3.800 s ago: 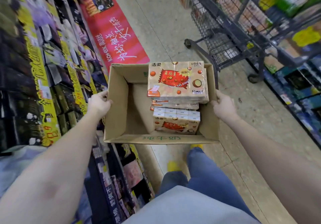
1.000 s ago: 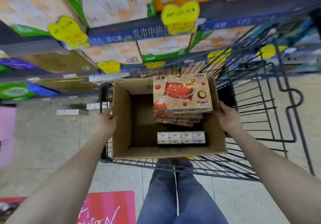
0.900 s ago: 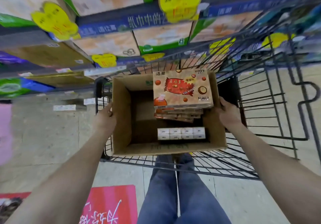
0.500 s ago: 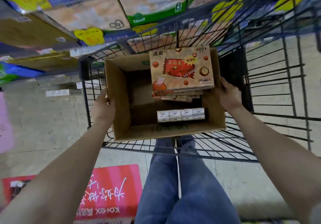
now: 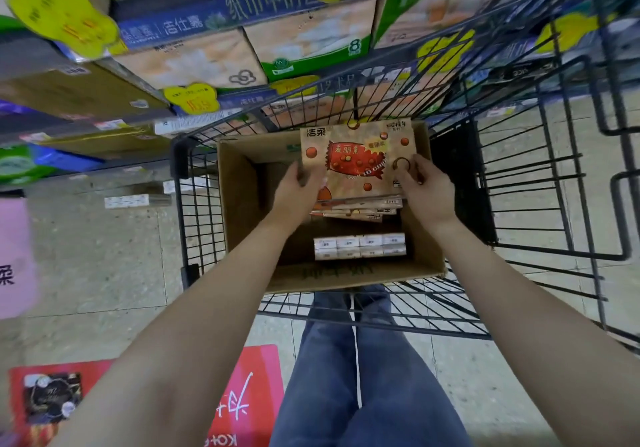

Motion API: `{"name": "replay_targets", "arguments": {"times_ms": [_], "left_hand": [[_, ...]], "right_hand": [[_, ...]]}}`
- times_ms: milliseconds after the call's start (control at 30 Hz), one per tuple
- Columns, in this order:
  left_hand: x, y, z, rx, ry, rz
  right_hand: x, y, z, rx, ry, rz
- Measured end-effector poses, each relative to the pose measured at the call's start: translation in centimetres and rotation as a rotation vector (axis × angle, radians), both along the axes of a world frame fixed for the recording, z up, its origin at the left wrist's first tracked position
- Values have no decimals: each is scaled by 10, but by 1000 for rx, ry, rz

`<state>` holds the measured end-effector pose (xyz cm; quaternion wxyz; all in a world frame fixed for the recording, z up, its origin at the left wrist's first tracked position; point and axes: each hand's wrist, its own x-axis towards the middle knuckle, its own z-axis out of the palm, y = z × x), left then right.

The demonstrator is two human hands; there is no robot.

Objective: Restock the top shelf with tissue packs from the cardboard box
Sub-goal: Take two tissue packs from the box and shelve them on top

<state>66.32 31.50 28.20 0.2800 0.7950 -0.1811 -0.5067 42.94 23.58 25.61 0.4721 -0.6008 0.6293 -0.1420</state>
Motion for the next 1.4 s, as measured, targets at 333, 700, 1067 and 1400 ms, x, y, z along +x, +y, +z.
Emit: {"name": "replay_targets", "arguments": {"times_ms": [333, 700, 1067, 1400], "left_hand": [[18, 15, 8, -18, 111, 184], [60, 33, 23, -52, 300, 197], [91, 59, 24, -73, 320, 324], [122, 70, 32, -103, 269, 287]], "right_hand": [[1, 13, 2, 133, -134, -68], [7, 1, 8, 19, -94, -57], [9, -16, -5, 276, 33, -152], [10, -26, -18, 302, 37, -134]]}}
